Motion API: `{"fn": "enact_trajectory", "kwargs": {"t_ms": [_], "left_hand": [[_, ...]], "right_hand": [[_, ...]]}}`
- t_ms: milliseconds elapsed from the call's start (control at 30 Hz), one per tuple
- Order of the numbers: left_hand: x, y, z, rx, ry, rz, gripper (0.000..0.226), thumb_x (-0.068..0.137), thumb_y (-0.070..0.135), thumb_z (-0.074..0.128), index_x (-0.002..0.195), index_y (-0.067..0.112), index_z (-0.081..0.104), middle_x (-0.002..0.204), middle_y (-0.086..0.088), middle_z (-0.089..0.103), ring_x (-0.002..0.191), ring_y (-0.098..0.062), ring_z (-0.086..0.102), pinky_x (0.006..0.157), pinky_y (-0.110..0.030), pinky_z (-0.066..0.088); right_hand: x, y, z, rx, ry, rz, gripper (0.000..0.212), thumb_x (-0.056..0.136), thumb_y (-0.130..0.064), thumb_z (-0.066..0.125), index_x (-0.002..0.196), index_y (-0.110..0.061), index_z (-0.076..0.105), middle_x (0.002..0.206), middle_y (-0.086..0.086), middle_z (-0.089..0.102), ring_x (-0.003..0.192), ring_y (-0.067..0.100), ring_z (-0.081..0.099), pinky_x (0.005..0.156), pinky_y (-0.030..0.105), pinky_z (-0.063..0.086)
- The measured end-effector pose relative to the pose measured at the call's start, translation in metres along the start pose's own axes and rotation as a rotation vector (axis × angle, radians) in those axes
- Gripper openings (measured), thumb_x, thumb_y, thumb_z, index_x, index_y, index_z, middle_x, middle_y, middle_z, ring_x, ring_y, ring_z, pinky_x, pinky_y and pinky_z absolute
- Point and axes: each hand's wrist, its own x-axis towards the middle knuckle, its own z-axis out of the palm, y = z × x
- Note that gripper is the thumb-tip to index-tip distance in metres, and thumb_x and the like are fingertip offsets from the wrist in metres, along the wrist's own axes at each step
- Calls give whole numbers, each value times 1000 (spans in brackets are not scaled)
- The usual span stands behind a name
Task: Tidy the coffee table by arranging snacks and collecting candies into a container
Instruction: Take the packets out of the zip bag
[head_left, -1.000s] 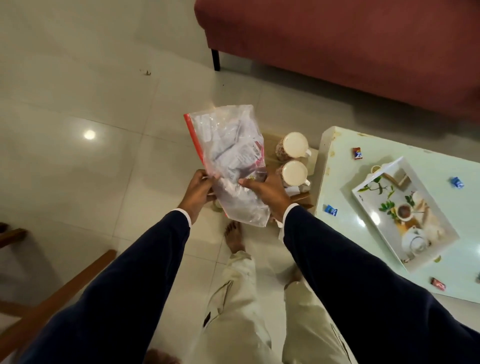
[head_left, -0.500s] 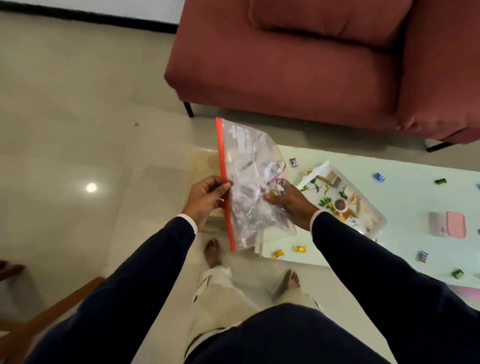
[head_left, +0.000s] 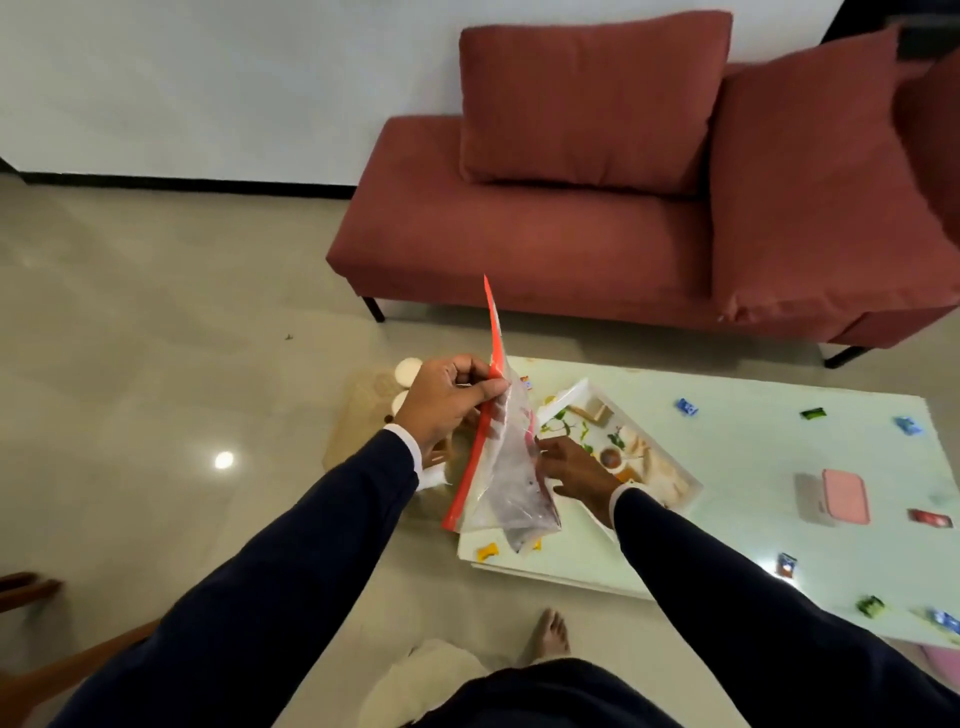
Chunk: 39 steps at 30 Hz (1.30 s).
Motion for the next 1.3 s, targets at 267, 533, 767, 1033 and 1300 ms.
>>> {"fn": "enact_trajectory", "kwargs": {"t_ms": [267,533,767,1033,1300], "left_hand": [[-32,-16,21,34,180,-76,16,87,10,78,98,4,69,88,-12,77,76,-32,77,58,-41,63],[-92,-28,34,-215,179,-54,12,100,5,59,107,-4,64,91,-18,78,82,-34,78,64,-36,63],[-155,-55,58,-357,225,-92,25,97,9,66,110,-12,64,90,-20,78,83,-34,78,69,-35,64],[-204,-70,91,-342,192,-52,14,99,10,63,104,-1,68,89,-17,79,85,-34,78,69,-34,63],[-214,-64,148,-294,221,-95,5,98,6,63,98,1,66,87,-19,78,83,-35,77,72,-39,64]], "right_hand": [[-50,-75,3,-229,107,-477,20,93,-38,69,104,-23,61,98,-4,69,84,14,71,65,23,60],[-111,-59,33,-433,223,-705,11,89,-29,76,97,-24,71,89,-11,71,81,4,66,65,7,46],[-161,-12,44,-434,194,-680,17,94,-20,69,109,-19,79,92,-7,77,83,6,69,79,24,58],[-204,17,29,-404,106,-611,21,100,-15,60,108,-8,78,94,7,78,86,19,74,76,32,64],[-224,30,-24,-560,35,-646,18,97,-19,66,107,-10,79,89,2,77,80,14,73,74,24,62]]}}
